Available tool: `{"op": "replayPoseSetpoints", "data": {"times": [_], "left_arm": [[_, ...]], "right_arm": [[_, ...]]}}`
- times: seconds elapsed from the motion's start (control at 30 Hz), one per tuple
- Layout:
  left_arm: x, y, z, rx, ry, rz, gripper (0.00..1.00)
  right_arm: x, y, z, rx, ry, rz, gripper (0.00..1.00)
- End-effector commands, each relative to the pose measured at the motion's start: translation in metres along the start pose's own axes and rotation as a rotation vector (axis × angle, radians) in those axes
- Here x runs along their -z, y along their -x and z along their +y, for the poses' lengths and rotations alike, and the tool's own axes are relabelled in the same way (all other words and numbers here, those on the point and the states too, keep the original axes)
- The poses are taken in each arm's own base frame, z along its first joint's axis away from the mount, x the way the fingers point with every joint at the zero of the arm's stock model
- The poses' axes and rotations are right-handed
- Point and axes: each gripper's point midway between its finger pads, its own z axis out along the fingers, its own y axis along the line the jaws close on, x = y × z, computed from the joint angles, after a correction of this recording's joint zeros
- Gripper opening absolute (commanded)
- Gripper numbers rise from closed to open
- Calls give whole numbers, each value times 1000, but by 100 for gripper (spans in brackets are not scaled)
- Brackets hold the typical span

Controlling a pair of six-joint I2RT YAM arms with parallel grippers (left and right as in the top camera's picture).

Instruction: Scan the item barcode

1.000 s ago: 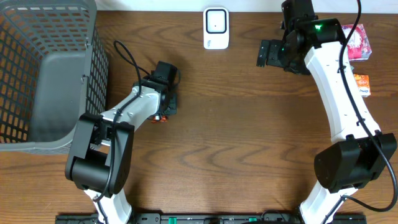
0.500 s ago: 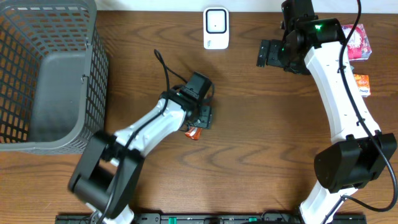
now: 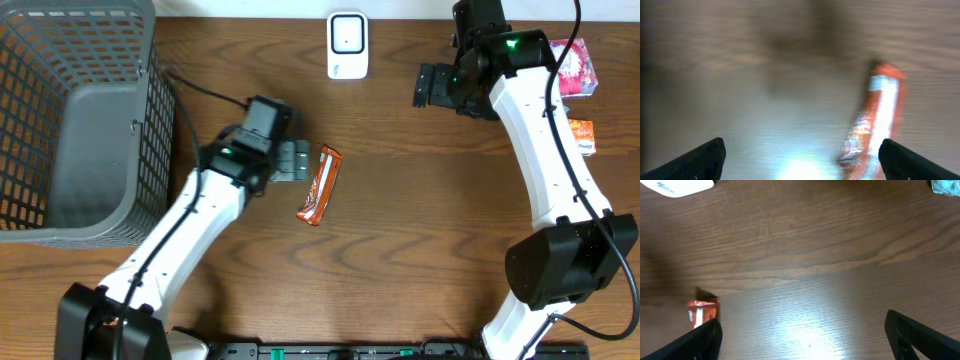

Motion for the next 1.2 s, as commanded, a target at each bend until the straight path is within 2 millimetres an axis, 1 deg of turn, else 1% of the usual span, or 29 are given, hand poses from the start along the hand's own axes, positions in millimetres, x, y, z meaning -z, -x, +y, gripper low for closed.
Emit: {"op": "replayPoseSetpoints", "data": {"times": [0.0,0.1,0.17,0.23,0.27,0.37,0.47,0.57,0.67,0.77,1.0,1.1,1.17], "left_arm": [[-4,-7,40,31,146,33,98],[-3,-19,55,47,180,92,98],[-2,-26,59,47,193,124,98],[-2,-27,60,46,195,128,98],[-2,-27,60,46,195,129,98],[-2,-27,60,46,195,129,98],[-2,-27,60,46,195,129,98],[-2,-27,60,45,195,129,98],[-2,-27,60,46,195,129,98],[-2,-27,60,46,195,128,98],[-2,-27,60,46,195,129,98],[-2,-27,60,46,195,129,98],[-2,-27,60,46,195,129,98]], "right_arm": [[-3,-2,0,17,-11,6,99],[-3,-2,0,17,-12,6,99],[-3,-2,0,17,-12,6,99],[-3,5,6,-23,21,-20,99],[-3,9,13,-51,57,-32,99],[-2,5,27,-81,139,-1,99],[-1,6,30,-90,157,-2,99],[1,2,43,-89,223,26,99],[-6,-13,47,-37,211,67,99],[-19,-31,53,24,198,108,99],[-67,-80,69,90,183,191,99],[-84,-94,70,42,176,208,99],[-94,-101,67,-31,164,222,90]]}}
